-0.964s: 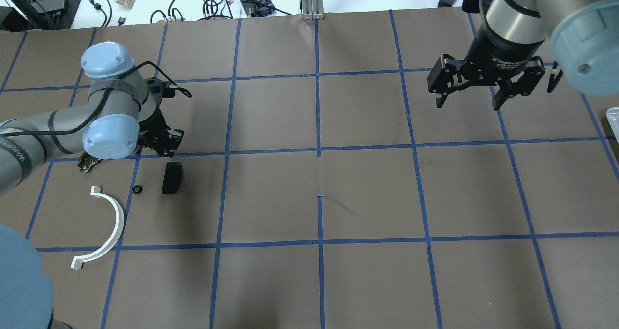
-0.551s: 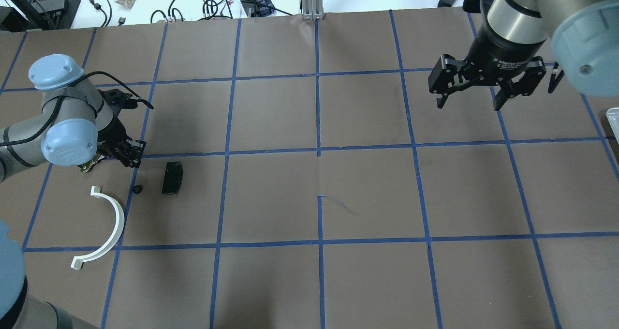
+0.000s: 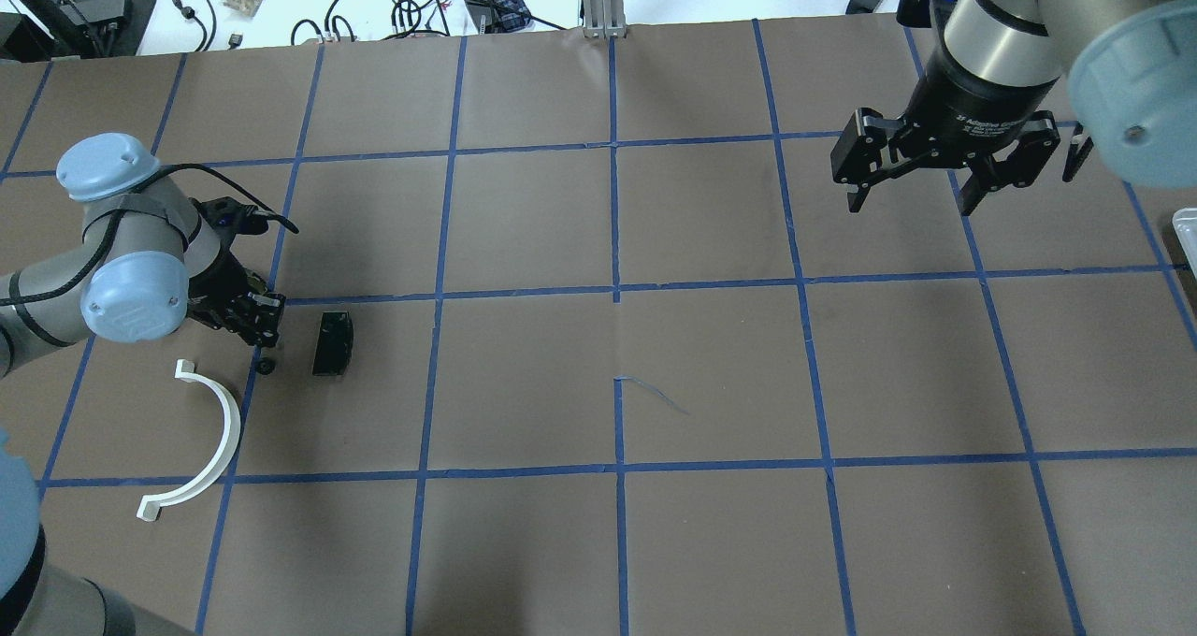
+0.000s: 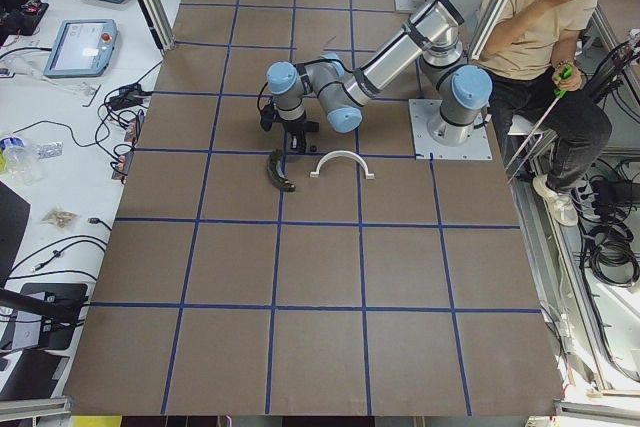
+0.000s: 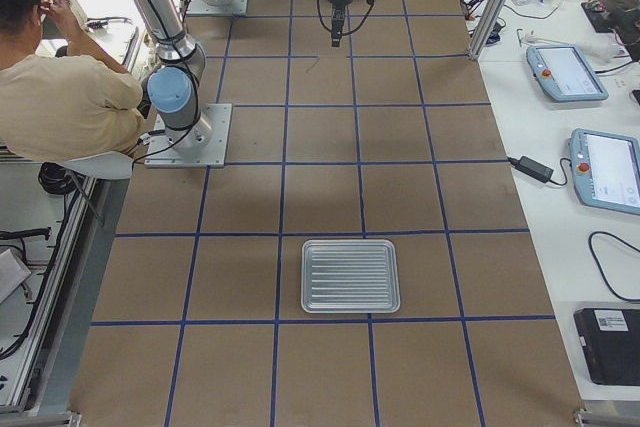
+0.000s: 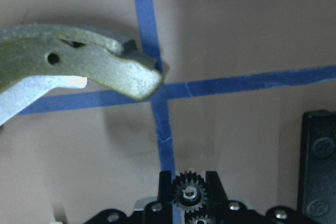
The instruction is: Place bearing gear from tray to pile
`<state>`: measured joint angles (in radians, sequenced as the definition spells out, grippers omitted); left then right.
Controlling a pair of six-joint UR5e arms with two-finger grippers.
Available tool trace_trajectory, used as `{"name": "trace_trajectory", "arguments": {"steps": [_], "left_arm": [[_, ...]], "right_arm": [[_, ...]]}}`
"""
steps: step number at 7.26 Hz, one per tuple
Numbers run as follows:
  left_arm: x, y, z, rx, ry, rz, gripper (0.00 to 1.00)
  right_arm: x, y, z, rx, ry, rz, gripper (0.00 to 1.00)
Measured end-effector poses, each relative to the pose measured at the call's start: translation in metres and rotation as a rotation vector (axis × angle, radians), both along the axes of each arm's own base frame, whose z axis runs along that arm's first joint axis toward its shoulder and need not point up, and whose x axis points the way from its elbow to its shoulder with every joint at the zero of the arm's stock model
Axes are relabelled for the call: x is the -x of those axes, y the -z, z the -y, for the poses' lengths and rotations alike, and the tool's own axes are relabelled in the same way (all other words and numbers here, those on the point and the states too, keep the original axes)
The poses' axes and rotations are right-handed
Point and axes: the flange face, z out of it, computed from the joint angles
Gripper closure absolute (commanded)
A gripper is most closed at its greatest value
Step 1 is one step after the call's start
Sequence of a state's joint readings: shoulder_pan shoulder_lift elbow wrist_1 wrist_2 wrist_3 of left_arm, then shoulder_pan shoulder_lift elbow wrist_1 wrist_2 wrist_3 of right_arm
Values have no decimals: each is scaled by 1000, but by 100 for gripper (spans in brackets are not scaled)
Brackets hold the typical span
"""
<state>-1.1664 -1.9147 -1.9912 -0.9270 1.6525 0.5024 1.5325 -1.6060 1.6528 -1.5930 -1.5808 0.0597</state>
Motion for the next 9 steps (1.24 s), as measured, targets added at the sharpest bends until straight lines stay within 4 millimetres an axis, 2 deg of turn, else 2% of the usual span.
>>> {"name": "trace_trajectory", "arguments": {"steps": [3,4,5,7,9], "left_arm": [[3,-8,6,49,2,1,0],[10,-18,9,70,4,-5,0],[30,-38,14,96,17,-3,0],[105,-98,29,134,31,9,0],[184,-185,37,162,31,7,0]], "right_arm": [[0,0,-1,0,1,0,0],[0,0,-1,0,-2,-1,0],[0,0,0,0,-6,-2,0],[0,0,0,1,-9,-2,0],[0,0,0,0,-8,0,0]]}}
